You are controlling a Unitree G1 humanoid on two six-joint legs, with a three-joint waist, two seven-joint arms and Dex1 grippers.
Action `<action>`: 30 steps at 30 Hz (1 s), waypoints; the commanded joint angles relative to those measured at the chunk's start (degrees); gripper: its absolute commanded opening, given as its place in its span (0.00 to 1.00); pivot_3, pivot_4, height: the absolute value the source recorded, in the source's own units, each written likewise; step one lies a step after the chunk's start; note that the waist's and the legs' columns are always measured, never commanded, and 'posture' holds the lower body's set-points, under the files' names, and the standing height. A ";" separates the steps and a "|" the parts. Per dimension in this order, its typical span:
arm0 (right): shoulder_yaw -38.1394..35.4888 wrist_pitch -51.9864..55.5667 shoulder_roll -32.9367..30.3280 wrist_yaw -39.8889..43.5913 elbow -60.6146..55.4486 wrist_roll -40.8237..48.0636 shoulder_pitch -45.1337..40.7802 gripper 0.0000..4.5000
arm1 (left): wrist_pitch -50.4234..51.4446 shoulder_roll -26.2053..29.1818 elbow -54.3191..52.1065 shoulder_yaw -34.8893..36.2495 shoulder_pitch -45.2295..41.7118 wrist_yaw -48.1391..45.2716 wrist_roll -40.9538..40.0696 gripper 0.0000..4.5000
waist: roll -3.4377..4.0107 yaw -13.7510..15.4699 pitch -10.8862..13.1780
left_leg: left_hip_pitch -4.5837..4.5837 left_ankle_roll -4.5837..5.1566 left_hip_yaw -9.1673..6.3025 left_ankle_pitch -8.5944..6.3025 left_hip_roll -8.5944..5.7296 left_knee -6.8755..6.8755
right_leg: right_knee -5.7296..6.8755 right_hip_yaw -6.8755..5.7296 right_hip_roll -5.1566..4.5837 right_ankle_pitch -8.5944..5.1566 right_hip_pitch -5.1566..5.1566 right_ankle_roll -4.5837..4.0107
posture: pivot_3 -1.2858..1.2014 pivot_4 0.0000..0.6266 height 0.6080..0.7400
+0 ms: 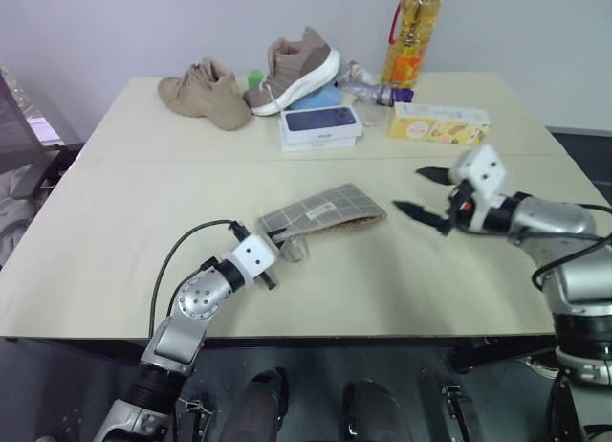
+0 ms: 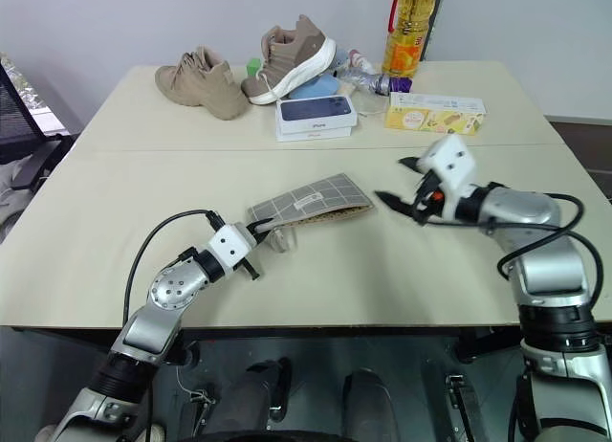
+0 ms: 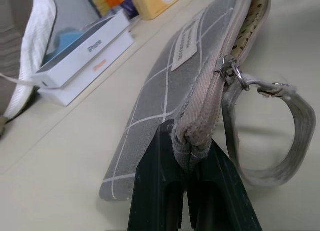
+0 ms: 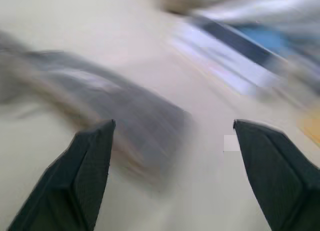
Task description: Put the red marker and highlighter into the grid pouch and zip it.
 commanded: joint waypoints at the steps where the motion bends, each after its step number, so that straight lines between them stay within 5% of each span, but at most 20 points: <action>1: -5.36 6.84 0.37 -11.36 7.96 -2.29 -2.70 1.00 | 0.10 -0.85 0.59 -0.43 -1.13 1.96 1.46 0.00 | 0.00 0.01 0.00 | -0.01 0.00 0.00 0.00 0.00 -0.01 | 0.00 0.00 0.00 0.01 -0.02 -0.01 | 0.52 0.24 0.99; 5: -5.18 8.11 2.72 -24.75 11.26 -8.34 -3.31 1.00 | 0.22 -2.39 1.18 -0.91 -1.52 3.08 2.00 0.00 | 0.01 -0.18 -0.01 | -0.02 0.01 0.03 0.01 0.01 -0.11 | 0.08 0.01 0.00 0.02 -0.13 0.05 | 0.52 0.24 0.99; 16: -13.50 21.56 14.44 -43.97 15.79 -7.63 -9.07 1.00 | -0.07 -3.96 1.90 -1.92 -2.44 3.78 2.18 0.00 | 0.04 -0.08 -0.02 | -0.01 0.03 0.04 0.02 -0.01 -0.02 | 0.13 0.01 0.03 0.03 -0.06 0.07 | 0.52 0.24 0.99; 19: -14.97 23.40 15.91 -45.10 15.35 -6.45 -9.41 0.81 | 0.00 -3.90 1.64 -1.76 -2.33 3.91 2.14 0.00 | 0.04 -0.12 -0.02 | -0.01 0.03 0.03 0.02 -0.02 -0.02 | 0.13 0.01 0.03 0.03 -0.04 0.07 | 0.52 0.24 0.99; 24: -15.17 23.24 16.64 -45.34 14.47 -5.34 -9.74 0.24 | -0.05 -3.60 1.45 -1.55 -2.02 3.99 2.07 0.00 | 0.05 -0.14 -0.03 | 0.01 0.04 0.03 0.02 -0.01 -0.01 | 0.13 0.00 0.05 0.03 -0.01 0.08 | 0.52 0.24 0.99; 30: -3.55 13.45 11.69 -31.73 7.04 -6.65 -6.55 0.19 | 0.71 -3.53 1.58 -0.08 -2.62 4.63 1.05 0.00 | 0.07 -0.44 -0.02 | 0.01 0.04 0.04 0.03 -0.01 -0.03 | 0.14 0.00 0.07 0.02 -0.05 0.09 | 0.52 0.24 0.99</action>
